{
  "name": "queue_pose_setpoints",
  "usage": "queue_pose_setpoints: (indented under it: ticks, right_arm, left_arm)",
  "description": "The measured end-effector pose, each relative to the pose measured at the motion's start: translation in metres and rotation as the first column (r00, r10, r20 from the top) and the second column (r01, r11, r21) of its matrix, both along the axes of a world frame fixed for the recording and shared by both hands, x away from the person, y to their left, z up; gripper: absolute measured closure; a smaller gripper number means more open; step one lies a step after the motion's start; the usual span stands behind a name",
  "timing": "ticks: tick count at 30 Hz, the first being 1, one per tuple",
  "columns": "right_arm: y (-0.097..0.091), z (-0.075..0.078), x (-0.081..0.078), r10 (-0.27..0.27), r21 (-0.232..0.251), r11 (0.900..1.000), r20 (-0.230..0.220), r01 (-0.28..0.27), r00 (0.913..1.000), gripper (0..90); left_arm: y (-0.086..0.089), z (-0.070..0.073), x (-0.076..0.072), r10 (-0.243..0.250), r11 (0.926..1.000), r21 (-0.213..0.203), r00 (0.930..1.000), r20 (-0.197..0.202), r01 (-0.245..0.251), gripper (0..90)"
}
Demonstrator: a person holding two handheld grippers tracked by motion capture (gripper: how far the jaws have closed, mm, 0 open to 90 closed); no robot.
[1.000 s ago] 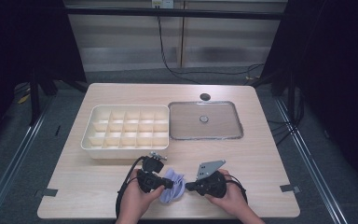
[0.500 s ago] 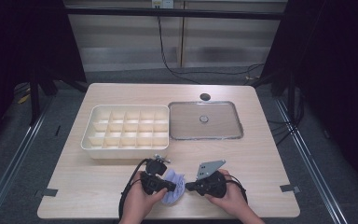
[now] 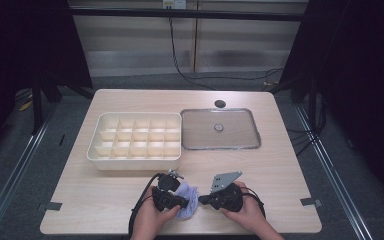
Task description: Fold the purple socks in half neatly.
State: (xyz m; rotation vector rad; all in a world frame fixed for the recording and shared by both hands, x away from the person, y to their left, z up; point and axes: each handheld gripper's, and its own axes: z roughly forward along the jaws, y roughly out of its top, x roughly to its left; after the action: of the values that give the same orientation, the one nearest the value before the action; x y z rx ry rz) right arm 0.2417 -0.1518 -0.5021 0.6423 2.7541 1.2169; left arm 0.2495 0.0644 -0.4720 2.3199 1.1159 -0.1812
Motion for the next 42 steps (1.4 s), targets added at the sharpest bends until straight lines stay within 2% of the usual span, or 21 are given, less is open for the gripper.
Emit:
queue_pose_setpoints:
  ticks: [5, 13, 17, 18, 19, 22, 28, 30, 32, 34, 42]
  right_arm:
    - [0.000, 0.000, 0.000, 0.000, 0.000, 1.0000, 0.001, 0.000, 1.0000, 90.0]
    - [0.000, 0.000, 0.000, 0.003, 0.002, 1.0000, 0.001, -0.003, 1.0000, 90.0]
    - [0.000, 0.000, 0.000, 0.003, 0.003, 1.0000, 0.000, -0.003, 1.0000, 90.0]
    - [0.000, 0.000, 0.000, 0.003, 0.004, 1.0000, 0.002, -0.003, 1.0000, 90.0]
    - [0.000, 0.000, 0.000, 0.002, 0.003, 1.0000, 0.000, -0.002, 1.0000, 90.0]
    - [0.000, 0.000, 0.001, 0.004, 0.004, 1.0000, 0.000, -0.004, 1.0000, 90.0]
    - [0.000, 0.000, 0.001, 0.003, 0.006, 1.0000, 0.000, -0.003, 1.0000, 90.0]
    - [0.000, 0.000, 0.000, 0.003, 0.005, 1.0000, 0.000, -0.003, 1.0000, 90.0]
    - [0.000, 0.000, 0.000, 0.003, 0.004, 1.0000, 0.000, -0.003, 1.0000, 90.0]
    - [0.000, -0.001, 0.001, 0.003, 0.005, 1.0000, 0.001, -0.003, 1.0000, 90.0]
    - [0.000, -0.001, 0.000, 0.002, 0.008, 1.0000, 0.001, -0.002, 1.0000, 90.0]
  left_arm:
    - [-0.001, 0.000, -0.001, -0.004, 1.0000, 0.005, 0.9999, 0.013, 0.004, 77.9]
    - [0.002, 0.007, 0.000, -0.013, 0.9999, -0.003, 0.9999, 0.003, 0.013, 74.3]
    - [0.005, 0.014, 0.002, 0.000, 0.9998, -0.020, 0.9998, 0.018, 0.000, 74.6]
    - [0.006, 0.016, 0.004, 0.019, 0.9995, -0.026, 0.9992, 0.034, -0.019, 75.1]
    - [0.007, 0.017, 0.005, 0.012, 0.9998, -0.017, 0.9991, 0.041, -0.011, 76.1]
    - [0.007, 0.016, 0.007, 0.022, 0.9997, -0.013, 0.9988, 0.043, -0.021, 77.3]
    - [0.004, 0.005, 0.007, 0.016, 0.9995, 0.027, 0.9990, 0.042, -0.017, 76.0]
    - [0.001, 0.001, 0.004, 0.006, 0.9987, 0.049, 0.9985, 0.055, -0.009, 75.2]
    - [0.001, 0.001, 0.003, 0.003, 0.9987, 0.051, 0.9982, 0.060, -0.006, 74.3]
    - [0.001, 0.001, 0.002, 0.005, 0.9994, 0.033, 0.9987, 0.051, -0.006, 71.0]
    - [-0.001, 0.002, 0.000, -0.021, 0.9994, 0.030, 0.9982, 0.057, 0.019, 61.0]
